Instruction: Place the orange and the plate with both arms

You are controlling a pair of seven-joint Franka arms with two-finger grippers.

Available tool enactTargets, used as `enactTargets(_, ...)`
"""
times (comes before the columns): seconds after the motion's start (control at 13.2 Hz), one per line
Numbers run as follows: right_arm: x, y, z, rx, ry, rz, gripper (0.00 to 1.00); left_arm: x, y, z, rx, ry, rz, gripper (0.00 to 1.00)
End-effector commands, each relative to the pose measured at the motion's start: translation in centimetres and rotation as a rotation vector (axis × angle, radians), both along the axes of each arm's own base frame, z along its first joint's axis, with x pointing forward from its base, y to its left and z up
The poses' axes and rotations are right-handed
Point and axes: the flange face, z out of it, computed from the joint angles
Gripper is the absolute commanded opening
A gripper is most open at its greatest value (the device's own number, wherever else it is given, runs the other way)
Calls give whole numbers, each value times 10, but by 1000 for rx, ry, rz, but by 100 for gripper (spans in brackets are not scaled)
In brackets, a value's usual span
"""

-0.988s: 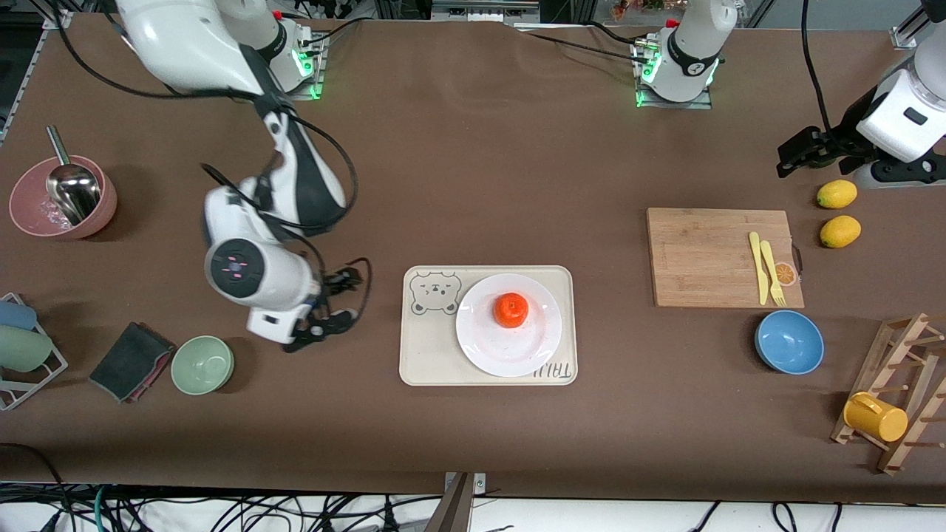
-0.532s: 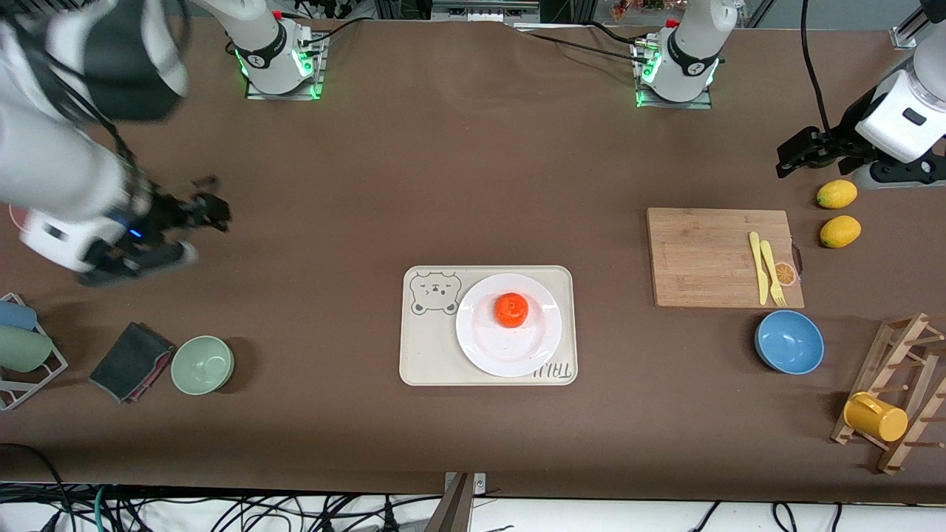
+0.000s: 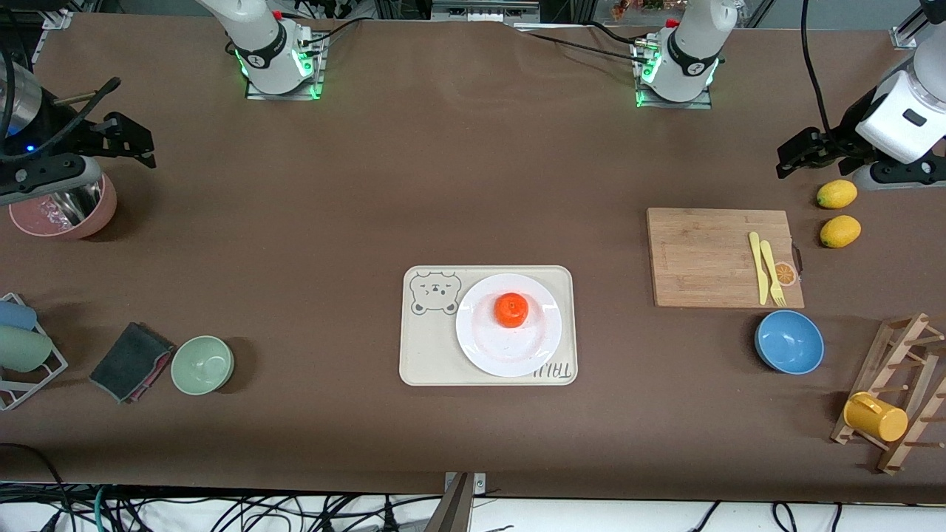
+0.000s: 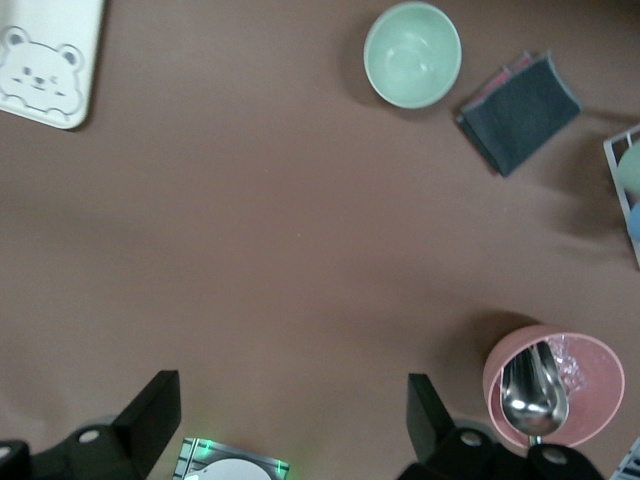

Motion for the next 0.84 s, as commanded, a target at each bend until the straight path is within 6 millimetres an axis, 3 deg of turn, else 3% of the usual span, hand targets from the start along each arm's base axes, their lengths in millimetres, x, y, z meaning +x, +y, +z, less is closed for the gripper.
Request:
enactTargets(0.0,-37,-36,-12,13,-59,-111,100,1,1,5,-8,4,-13,100)
enactTargets(0.08,-34,-53,-14,44,-65,-183,100,1,1,5,-8,4,-13,100)
enactTargets(0.3,-24,-61,-7,72,-73,-204,100,1,0,7,-9,1,-14,100)
enactTargets(0.76,-15,-50,-6,63,-34,-192,100,1,-1,8,-16,-5,-15,100)
